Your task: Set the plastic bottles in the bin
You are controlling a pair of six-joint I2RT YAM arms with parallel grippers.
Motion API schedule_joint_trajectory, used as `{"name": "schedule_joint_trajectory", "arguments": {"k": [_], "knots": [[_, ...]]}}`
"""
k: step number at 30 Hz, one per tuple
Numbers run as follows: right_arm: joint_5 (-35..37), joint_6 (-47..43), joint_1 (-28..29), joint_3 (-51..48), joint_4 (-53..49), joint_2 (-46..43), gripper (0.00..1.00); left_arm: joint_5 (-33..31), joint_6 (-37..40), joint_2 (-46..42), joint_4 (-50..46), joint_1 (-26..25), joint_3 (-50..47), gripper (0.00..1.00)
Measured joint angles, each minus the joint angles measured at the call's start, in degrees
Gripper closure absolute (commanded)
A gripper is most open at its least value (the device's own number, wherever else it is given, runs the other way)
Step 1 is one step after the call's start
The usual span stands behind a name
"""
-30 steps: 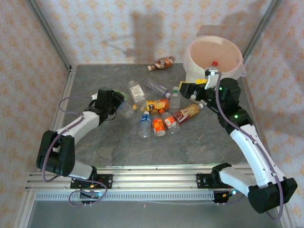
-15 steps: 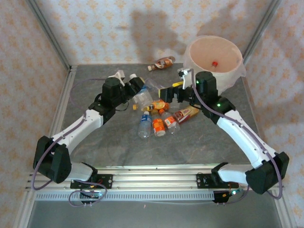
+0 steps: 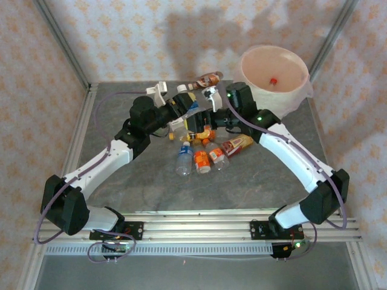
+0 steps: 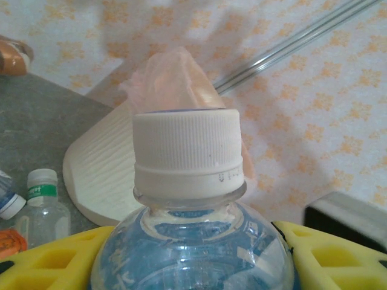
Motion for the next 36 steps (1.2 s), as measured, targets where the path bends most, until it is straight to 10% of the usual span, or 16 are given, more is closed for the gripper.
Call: {"name": "schedule_joint_trajectory", "arguments": {"k": [13,17,23,36], "knots": [[0.4,7.1,0.6,0.0,2.9,1.0,0.55,0.9,0.3,0.5,2.1,-0.2,0.3,0.47],[0.3,8.6,0.5,0.0,2.8,1.2,0.64,0.6,-0.1,0.9,-0.7,-0.2,1.8,0.21],[4.6,10.9,0.7,-0.1,2.8,1.3,0.7,-1.6,-0.4,0.7,-6.4,-1.0,2.2,0.01],[25.9,10.8,0.7,-1.7,1.6,1.8,0.76,-27.7,-1.9,-8.3,-28.7,0.0,-0.7,0.0]]}}
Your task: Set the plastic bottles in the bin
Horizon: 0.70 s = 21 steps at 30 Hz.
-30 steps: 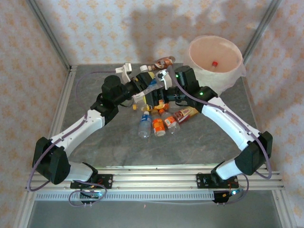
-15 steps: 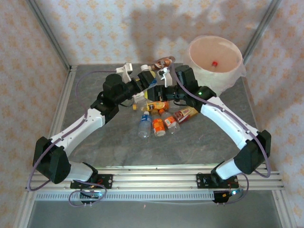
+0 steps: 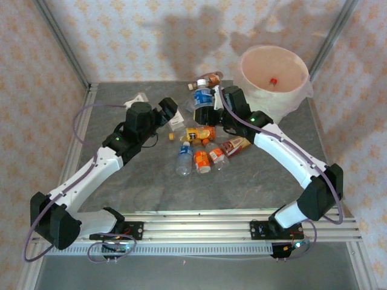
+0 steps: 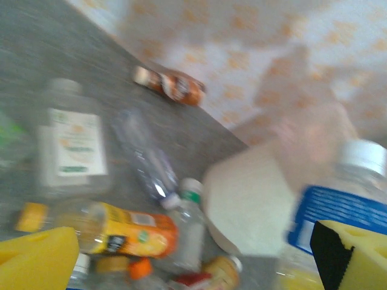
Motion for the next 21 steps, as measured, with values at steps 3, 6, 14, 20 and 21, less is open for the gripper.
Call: {"name": "schedule_joint_trajectory", "arguments": {"k": [3,6,14,20,21], "knots": [[4.6,-0.2,-0.4,0.9,-0.9,0.0,0.76,-4.7,-1.4,-0.3,-3.2,0.1,-1.7,0.0],[8.0,-0.4,-1.5,2.6,-1.6,0.0,0.77,-6.8,-2.3,-0.2,-5.9,0.1,-3.0,0.0],[10.7,-2.8,-8.2,6.8,-2.5,-0.1,0.76,-7.4,-3.2,2.6,-9.0,0.1,-2.9,0.0],[10.6,-6.0,-16.9,12.4,-3.2,-0.4,0.75,-3.1,-4.0,8.3,-11.3,0.3,-1.0,0.0],[10.4,-6.5,-18.8,13.1,-3.2,-0.5,0.75,-2.6,-4.2,9.0,-11.5,0.3,-0.7,0.0]]}}
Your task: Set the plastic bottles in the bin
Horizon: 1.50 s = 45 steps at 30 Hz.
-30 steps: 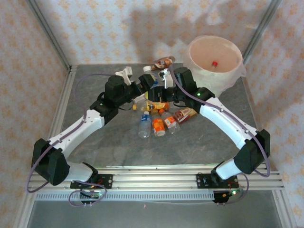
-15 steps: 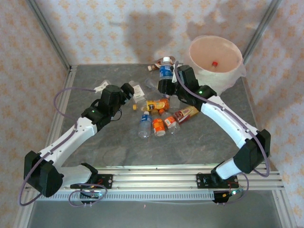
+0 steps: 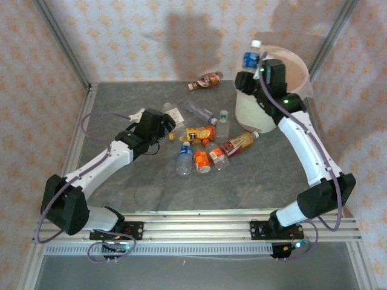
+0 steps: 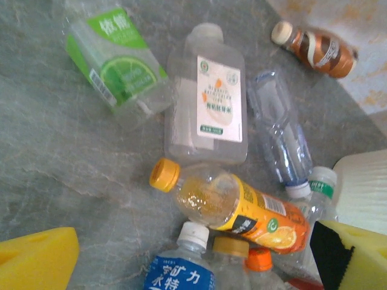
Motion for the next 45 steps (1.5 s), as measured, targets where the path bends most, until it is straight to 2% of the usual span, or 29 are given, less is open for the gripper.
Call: {"name": "schedule_joint_trajectory", "arguments": {"k": [5,8,13,17,21,27,39,45], "knots": [[-0.4,-2.0,-8.3,3.7,-2.0,1.0,0.73,2.6,-1.7,0.8,0.0,0.0,0.0,0.0],[-1.1,-2.8,-11.1,9.7,-4.2,5.3,0.71,2.8,-2.2,0.5,0.0,0.0,-0.8,0.0],[-1.6,-5.2,-12.9,21.7,-10.3,15.8,0.69,2.8,-2.8,-0.4,-0.4,0.0,-2.3,0.0],[-0.3,-7.5,-13.0,33.4,-16.9,26.1,0.58,2.6,-3.5,-1.0,-1.2,0.0,-2.6,0.0],[3.6,-9.0,-13.0,39.3,-21.5,32.6,0.57,2.6,-4.4,-1.6,-1.5,0.0,-4.0,0.0],[6.1,-8.5,-13.0,39.6,-24.3,34.8,0.56,2.6,-5.5,-1.7,-2.6,0.0,-6.5,0.0],[7.4,-2.6,-13.0,31.1,-22.6,34.7,0.28,2.6,-6.4,-2.1,-3.4,0.0,-7.1,0.0],[7.6,-1.6,-13.0,31.0,-21.1,33.7,0.21,2.6,-6.5,-2.1,-3.4,0.0,-7.1,0.0]]}}
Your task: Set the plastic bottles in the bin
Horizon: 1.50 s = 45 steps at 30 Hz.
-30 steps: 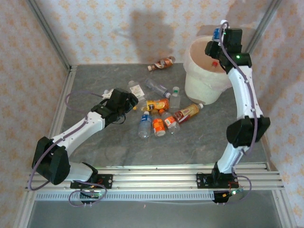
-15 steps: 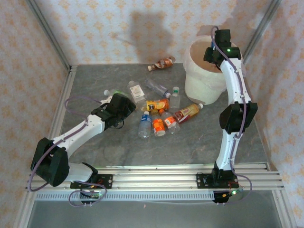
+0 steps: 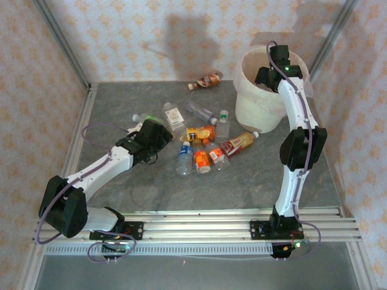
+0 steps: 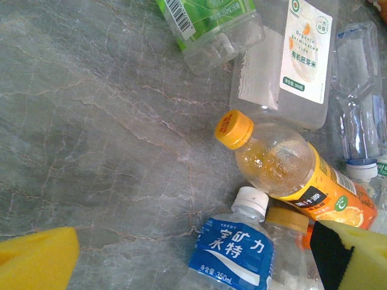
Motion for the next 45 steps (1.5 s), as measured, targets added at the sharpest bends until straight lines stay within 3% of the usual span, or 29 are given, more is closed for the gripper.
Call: {"name": "schedule_joint_trajectory", "arguments": {"k": [15,19,21,27,35,40,45], "knots": [[-0.1,0.7,0.0,0.0,0.7,-9.7,0.09,0.4,0.0,0.0,2.6,0.0,-2.2,0.0],[-1.8,1.8,0.0,-0.5,0.6,-14.0,0.0,0.5,0.0,0.0,3.3,0.0,-2.2,0.0],[-3.3,2.4,0.0,-2.3,0.8,-17.3,0.01,0.6,0.0,0.0,3.6,0.0,-2.2,0.0],[-6.6,5.8,0.6,-19.7,6.8,-34.1,0.01,1.6,0.0,0.1,8.0,0.0,-3.8,0.0],[-11.2,12.0,4.7,-55.0,23.0,-58.1,0.01,1.4,-1.5,-3.0,15.3,0.0,-10.4,0.0],[-16.1,18.1,9.4,-66.2,27.4,-61.9,0.01,0.1,-2.7,-5.3,18.0,0.0,-11.6,0.0],[-15.6,29.6,17.2,-78.6,30.8,-58.9,0.01,-0.3,-3.7,-5.4,19.3,0.0,-12.0,0.0]]}}
